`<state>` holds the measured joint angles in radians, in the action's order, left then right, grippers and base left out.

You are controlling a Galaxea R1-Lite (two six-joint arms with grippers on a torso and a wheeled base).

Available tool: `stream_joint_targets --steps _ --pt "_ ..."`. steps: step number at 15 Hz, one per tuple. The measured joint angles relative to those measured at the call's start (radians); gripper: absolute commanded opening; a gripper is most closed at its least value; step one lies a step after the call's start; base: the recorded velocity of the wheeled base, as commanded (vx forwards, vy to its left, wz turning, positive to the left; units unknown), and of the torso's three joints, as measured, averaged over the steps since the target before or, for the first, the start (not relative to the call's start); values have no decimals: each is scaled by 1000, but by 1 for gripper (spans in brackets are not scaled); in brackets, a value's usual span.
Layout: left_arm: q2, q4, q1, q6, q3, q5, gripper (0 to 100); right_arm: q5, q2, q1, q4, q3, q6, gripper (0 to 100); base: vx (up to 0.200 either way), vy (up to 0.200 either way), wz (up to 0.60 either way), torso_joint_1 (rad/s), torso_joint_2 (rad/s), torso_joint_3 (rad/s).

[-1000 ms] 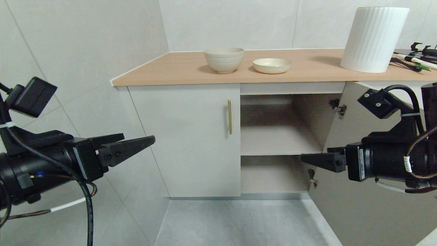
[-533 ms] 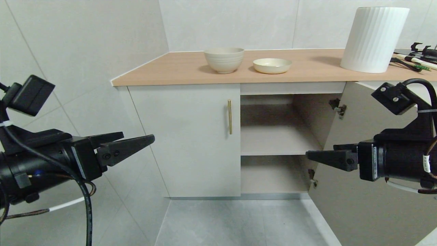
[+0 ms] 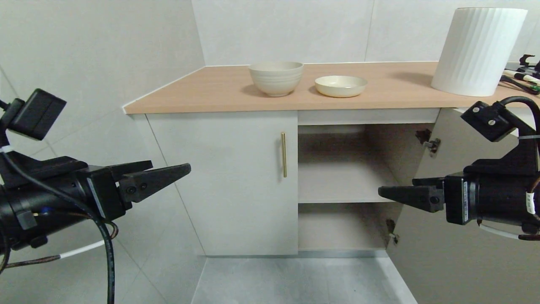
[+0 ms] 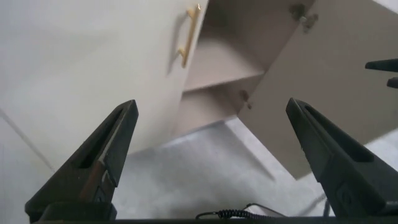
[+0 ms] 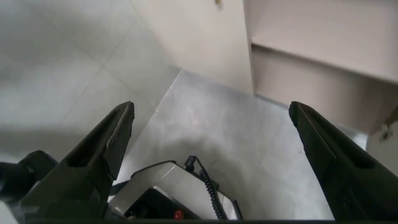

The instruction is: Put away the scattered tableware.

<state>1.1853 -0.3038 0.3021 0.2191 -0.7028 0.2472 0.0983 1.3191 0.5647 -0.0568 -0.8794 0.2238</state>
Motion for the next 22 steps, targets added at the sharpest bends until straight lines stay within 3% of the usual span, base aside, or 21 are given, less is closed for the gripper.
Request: stream_joint_targets --steps 7,18,22 --pt "0 -1 0 0 -1 -2 100 9 -3 2 2 5 0 100 200 0 0 2 2 2" --pt "-1 -4 0 5 3 6 100 29 -47 1 -9 39 -7 100 0 0 0 0 0 0" --pt "7 -4 0 6 4 8 100 27 -49 0 -10 39 -9 100 0 0 0 61 -216 -212"
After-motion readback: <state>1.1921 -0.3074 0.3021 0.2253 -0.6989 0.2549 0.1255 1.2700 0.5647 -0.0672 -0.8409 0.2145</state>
